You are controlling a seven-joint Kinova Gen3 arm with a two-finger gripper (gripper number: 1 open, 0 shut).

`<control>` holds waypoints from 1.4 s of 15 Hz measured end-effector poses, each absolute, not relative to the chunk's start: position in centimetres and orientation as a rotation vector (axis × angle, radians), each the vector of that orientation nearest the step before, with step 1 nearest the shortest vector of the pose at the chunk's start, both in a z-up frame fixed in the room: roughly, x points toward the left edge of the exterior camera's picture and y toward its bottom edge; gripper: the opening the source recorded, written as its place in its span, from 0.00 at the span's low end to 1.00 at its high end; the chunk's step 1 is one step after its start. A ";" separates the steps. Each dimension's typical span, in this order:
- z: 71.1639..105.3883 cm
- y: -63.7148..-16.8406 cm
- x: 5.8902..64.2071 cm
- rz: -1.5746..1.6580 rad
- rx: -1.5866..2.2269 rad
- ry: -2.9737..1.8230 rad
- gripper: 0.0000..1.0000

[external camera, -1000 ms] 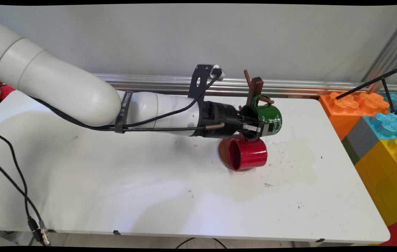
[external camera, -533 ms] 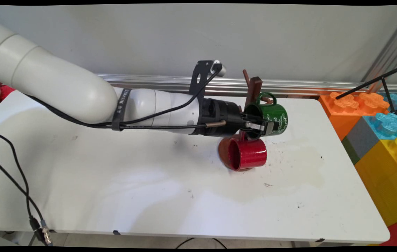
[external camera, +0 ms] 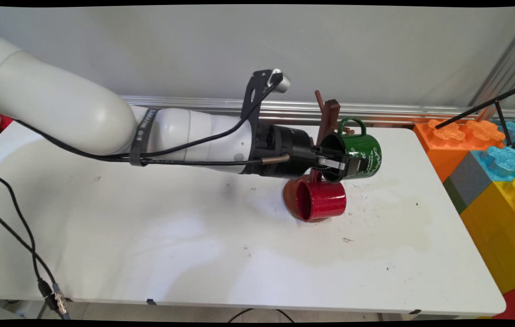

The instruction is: Place the picked object on the table

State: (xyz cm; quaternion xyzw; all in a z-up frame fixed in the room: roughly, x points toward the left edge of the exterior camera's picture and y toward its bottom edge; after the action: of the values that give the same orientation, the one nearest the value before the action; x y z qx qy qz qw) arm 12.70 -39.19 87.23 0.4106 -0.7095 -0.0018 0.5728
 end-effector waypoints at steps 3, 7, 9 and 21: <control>88.1 -38.2 13.3 -0.026 0.947 -1.672 0.00; 89.4 -36.9 14.7 -0.036 0.897 -1.708 0.00; 90.1 -36.6 15.8 -0.024 0.875 -1.733 0.00; 94.5 -37.1 23.2 0.087 0.765 -1.938 0.00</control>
State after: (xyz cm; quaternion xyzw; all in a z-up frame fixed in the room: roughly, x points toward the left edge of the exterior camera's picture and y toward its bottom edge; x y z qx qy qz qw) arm 23.16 -37.07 94.47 0.3168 -0.8026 0.0362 0.5041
